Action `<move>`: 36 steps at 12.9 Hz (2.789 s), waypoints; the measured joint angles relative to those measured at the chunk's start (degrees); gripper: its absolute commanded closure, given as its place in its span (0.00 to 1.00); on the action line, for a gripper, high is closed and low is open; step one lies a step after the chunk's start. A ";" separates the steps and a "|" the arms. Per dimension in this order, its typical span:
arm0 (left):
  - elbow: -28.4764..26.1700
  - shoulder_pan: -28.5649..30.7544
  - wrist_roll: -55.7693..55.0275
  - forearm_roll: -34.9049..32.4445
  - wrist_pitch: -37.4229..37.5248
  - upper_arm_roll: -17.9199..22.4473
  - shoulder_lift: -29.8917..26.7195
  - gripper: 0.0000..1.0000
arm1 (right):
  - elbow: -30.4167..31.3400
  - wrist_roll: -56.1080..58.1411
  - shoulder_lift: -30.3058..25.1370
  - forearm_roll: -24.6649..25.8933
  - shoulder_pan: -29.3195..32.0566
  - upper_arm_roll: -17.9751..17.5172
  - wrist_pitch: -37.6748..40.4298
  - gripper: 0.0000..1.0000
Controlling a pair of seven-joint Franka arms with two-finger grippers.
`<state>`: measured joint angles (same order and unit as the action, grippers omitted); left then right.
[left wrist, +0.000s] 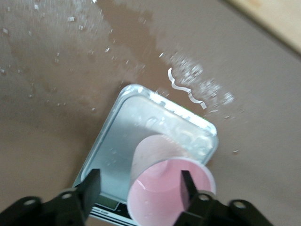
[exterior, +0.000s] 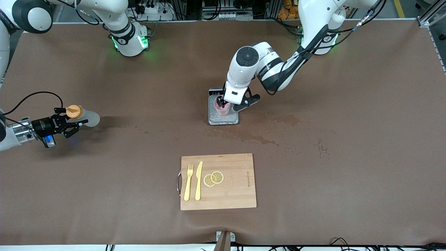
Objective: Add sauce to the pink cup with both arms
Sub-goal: 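Release the cup and raise the left gripper while the right gripper lifts the bottle, then tilt the bottle over the pink cup with the right gripper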
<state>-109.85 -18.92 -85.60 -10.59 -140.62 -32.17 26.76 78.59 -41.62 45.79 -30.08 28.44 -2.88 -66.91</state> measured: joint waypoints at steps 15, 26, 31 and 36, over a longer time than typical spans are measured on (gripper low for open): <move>16.39 22.74 42.95 -0.19 31.14 0.38 -14.88 0.00 | -0.41 -32.87 -14.58 11.40 -23.31 -0.19 1.55 0.59; 21.95 21.12 81.94 10.06 46.93 24.02 -23.43 0.00 | -1.60 -55.77 -15.60 15.13 -39.42 -0.12 -0.66 0.59; 21.84 19.41 81.50 10.07 48.51 27.60 -24.54 0.00 | -1.32 -69.99 -14.11 20.14 -48.32 -0.12 -4.56 0.59; 21.83 19.10 81.02 10.06 49.44 27.55 -24.75 0.00 | -1.29 -79.52 -10.89 23.47 -54.34 -0.09 -6.08 0.59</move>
<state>-88.02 0.18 -4.57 -0.53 -91.18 -4.61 2.00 77.30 -121.14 34.89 -6.61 -25.90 -2.96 -72.99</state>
